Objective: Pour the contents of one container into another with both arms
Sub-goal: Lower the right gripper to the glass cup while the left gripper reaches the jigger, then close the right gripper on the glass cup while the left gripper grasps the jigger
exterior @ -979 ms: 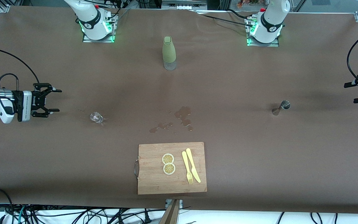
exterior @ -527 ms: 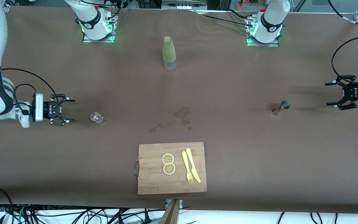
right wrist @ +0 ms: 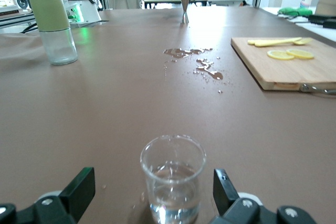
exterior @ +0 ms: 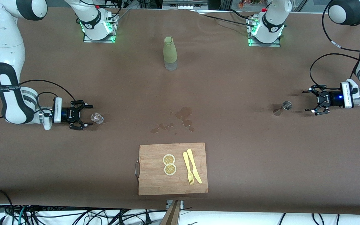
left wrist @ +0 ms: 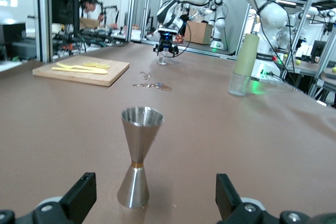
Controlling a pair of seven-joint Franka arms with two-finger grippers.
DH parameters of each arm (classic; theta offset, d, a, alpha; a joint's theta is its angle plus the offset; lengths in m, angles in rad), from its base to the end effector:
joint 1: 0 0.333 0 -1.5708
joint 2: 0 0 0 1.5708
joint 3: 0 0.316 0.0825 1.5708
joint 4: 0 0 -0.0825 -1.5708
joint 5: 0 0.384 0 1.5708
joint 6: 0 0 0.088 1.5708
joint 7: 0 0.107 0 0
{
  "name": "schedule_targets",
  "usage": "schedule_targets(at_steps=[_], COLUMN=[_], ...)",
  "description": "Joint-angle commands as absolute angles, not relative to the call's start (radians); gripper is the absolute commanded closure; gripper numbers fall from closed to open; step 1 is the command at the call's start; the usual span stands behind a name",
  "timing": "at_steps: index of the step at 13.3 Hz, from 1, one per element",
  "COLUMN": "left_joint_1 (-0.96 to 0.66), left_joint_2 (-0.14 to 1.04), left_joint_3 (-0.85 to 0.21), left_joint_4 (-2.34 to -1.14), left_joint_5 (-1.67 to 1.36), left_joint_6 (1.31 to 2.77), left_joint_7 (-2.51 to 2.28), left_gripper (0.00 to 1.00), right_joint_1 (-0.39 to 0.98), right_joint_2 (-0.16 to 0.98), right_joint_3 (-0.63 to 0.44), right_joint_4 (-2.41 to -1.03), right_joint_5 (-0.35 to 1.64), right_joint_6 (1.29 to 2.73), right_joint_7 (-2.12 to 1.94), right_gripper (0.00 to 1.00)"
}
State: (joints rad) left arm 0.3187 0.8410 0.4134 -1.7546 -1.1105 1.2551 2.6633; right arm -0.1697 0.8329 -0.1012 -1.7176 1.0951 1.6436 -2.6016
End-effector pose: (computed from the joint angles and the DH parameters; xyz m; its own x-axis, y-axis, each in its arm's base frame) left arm 0.4810 0.2647 0.1217 0.1261 -0.2271 0.9657 -0.9915 -0.0619 0.1149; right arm 0.5879 -0.0684 0.1022 -0.0348 0.3799 0.9244 0.9915 0.1293 -0.0158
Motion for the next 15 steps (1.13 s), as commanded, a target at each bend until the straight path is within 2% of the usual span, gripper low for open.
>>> schedule_targets(at_steps=[1, 8, 9, 10, 11, 12, 13, 15], left_joint_1=[0.331, 0.308, 0.299, 0.298, 0.296, 0.296, 0.296, 0.293], left_joint_2=[0.914, 1.002, 1.009, 1.011, 1.009, 1.008, 1.008, 1.006], left_joint_3=[0.396, 0.31, 0.304, 0.296, 0.295, 0.285, 0.282, 0.27], left_joint_4=[-1.73, -1.71, -1.709, -1.709, -1.709, -1.707, -1.698, -1.692], left_joint_5=[-1.17, -1.258, -1.262, -1.262, -1.262, -1.262, -1.262, -1.262], left_joint_6=[1.246, 1.256, 1.256, 1.258, 1.258, 1.258, 1.258, 1.256], left_joint_7=[2.88, 2.901, 2.901, 2.898, 2.895, 2.893, 2.893, 2.893], left_gripper=[0.0, 0.0, 0.0, 0.0, 0.0, 0.0, 0.0, 0.0], right_joint_1=[-0.176, -0.161, -0.161, -0.161, -0.163, -0.169, -0.17, -0.176], right_joint_2=[0.88, 0.946, 0.951, 0.956, 0.956, 0.957, 0.957, 0.959], right_joint_3=[-0.092, -0.049, -0.049, -0.049, -0.049, -0.049, -0.049, -0.049], right_joint_4=[-1.694, -1.646, -1.643, -1.643, -1.641, -1.641, -1.641, -1.641], right_joint_5=[1.155, 1.192, 1.201, 1.203, 1.201, 1.207, 1.207, 1.239], right_joint_6=[1.641, 1.651, 1.649, 1.648, 1.643, 1.634, 1.626, 1.603], right_joint_7=[-2.643, -2.668, -2.669, -2.669, -2.669, -2.669, -2.671, -2.672], right_gripper=[0.0, 0.01, 0.04, 0.19, 0.44, 0.65, 0.81, 0.99])
